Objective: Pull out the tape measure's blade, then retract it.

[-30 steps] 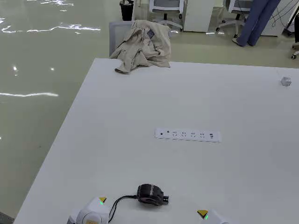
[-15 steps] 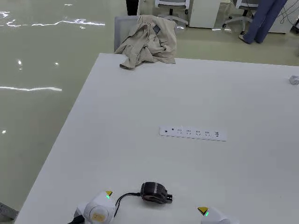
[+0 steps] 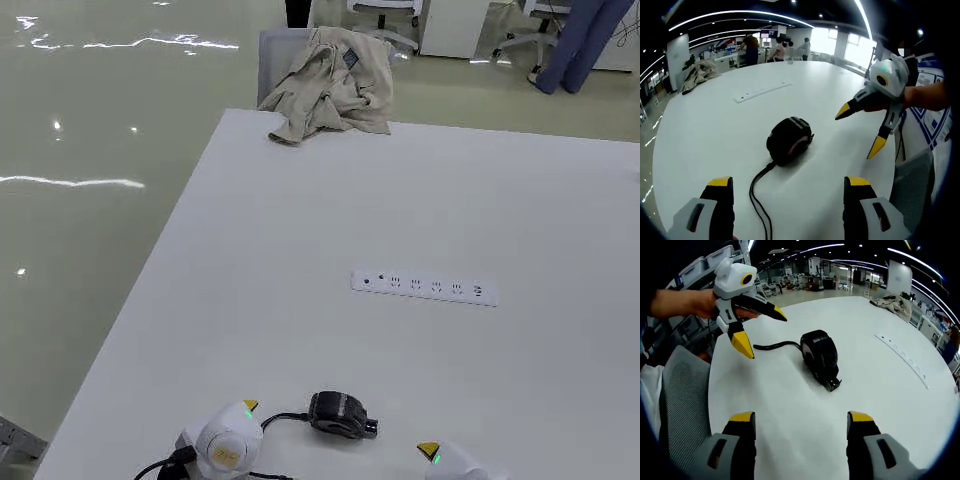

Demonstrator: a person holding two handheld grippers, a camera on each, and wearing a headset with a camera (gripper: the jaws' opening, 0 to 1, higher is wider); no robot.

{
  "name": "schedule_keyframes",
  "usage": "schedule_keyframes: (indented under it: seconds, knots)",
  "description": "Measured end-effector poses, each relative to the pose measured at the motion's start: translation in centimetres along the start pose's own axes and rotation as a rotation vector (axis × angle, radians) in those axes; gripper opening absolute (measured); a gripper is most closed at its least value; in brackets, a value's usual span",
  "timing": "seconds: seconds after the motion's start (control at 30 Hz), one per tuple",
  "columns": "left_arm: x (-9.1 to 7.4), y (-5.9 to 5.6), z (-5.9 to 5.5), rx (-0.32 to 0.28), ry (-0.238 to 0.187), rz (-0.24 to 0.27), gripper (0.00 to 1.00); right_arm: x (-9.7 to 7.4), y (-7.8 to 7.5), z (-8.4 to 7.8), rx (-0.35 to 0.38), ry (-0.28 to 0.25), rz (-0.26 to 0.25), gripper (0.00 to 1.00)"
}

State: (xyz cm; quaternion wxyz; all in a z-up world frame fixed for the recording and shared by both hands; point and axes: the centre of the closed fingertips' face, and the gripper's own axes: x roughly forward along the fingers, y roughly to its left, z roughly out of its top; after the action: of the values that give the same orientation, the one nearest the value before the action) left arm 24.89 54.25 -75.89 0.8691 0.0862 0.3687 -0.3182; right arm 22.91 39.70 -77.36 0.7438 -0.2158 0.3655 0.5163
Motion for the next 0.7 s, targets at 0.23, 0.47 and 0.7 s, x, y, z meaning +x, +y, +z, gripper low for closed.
schedule_keyframes:
  seconds: [0.23, 0.47, 0.7]
  knots:
    - [0.7, 0.0, 0.6, 0.046, 0.009, -0.026, 0.88, 0.7, -0.4, -0.1, -0.023, 0.005, 0.011, 0.73]
    - [1.8, -0.2, 1.1, 0.110, 0.026, -0.061, 0.86, 1.2, -1.2, -0.1, -0.057, 0.015, 0.018, 0.71]
    - [2.8, 0.0, 1.4, 0.159, 0.039, -0.083, 0.84, 1.7, -2.1, 0.1, -0.088, 0.023, 0.026, 0.69]
